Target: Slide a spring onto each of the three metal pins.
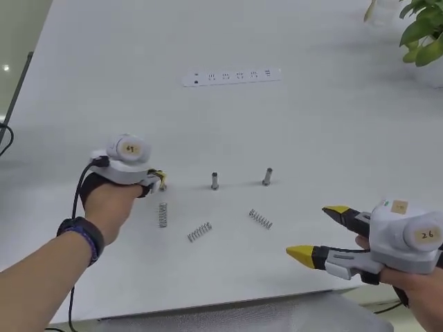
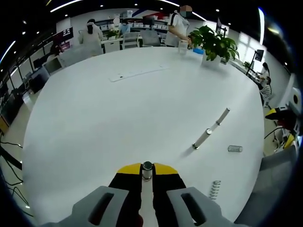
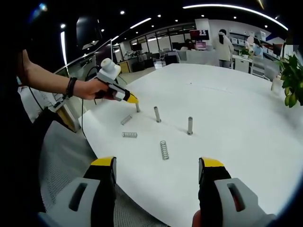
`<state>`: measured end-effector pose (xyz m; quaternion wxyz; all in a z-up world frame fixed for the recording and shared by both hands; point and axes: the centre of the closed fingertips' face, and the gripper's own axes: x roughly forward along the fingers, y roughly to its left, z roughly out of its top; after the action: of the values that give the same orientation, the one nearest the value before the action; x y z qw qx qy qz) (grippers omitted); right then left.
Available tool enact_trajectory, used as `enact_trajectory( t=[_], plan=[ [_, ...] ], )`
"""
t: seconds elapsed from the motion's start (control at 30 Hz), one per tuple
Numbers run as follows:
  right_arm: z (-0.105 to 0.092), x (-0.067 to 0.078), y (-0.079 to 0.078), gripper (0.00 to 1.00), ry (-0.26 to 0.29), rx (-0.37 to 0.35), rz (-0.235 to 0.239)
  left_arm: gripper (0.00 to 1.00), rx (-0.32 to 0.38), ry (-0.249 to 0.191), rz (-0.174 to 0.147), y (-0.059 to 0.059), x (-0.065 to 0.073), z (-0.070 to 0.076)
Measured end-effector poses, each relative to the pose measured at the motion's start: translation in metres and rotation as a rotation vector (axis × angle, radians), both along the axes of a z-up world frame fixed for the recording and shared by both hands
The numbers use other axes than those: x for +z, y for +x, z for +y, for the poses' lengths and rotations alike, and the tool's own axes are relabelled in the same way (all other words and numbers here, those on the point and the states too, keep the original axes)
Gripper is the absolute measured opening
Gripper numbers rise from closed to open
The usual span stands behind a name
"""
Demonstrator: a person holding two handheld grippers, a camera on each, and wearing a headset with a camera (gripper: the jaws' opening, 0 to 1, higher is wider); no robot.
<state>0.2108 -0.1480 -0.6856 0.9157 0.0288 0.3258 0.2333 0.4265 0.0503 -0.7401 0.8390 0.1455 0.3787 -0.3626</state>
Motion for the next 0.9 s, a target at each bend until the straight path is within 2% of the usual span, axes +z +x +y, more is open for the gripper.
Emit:
enact_trajectory(
  t=[0.3, 0.43, 0.9],
  plan=[
    [-0.0009, 0.0001, -0.0007, 0.7, -0.001, -0.002, 0.0, 0.0, -0.02, -0.01, -0.005, -0.0045, -0.0015, -0.0094],
    [-0.0011, 0.0003, -0.0009, 0.7, -0.002, -0.002, 0.0, 0.0, -0.025, -0.011, -0.005, -0.0085, -0.0034, -0.0096],
    [0.0011, 0.0013, 0.001, 0.7, -0.002, 0.005, -0.002, 0.0, -0.048, -0.002, -0.029, -0.0097, -0.0023, -0.0087]
  ],
)
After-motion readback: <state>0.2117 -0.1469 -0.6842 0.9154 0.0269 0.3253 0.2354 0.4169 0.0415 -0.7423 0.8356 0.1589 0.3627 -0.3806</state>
